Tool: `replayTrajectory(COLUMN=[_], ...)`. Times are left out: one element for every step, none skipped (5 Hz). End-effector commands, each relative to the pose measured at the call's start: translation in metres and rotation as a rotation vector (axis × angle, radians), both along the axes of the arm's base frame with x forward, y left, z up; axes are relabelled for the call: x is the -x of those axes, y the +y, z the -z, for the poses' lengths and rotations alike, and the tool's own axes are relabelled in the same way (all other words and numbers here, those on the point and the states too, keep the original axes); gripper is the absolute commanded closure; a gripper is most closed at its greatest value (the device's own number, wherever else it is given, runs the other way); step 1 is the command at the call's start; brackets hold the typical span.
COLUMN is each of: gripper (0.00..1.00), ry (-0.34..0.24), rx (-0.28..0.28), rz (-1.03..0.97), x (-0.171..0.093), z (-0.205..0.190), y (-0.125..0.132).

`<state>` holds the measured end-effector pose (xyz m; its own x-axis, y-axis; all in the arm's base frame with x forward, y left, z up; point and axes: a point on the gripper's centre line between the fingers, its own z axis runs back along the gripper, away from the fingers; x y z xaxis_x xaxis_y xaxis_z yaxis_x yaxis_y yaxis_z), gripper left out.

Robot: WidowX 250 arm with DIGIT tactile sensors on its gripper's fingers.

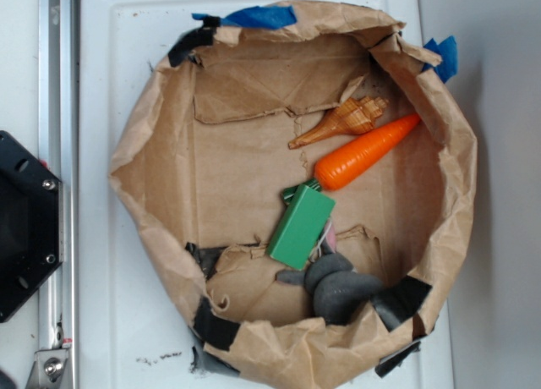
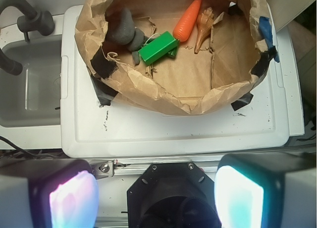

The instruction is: Grab the gray animal.

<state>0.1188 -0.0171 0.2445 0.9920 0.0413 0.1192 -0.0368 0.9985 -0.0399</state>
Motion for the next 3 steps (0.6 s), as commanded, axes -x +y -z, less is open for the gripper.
replayTrajectory(gripper=[0.0,0.0,0.0], ry=[0.0,-0.056,-0.112], rx=[0.0,-0.019,-0.03], rz=[0.0,-0.008,0.046], x=[0.0,-0.05,-0.059], z=[0.0,-0.001,0.001], y=[0.0,-0.001,-0.008])
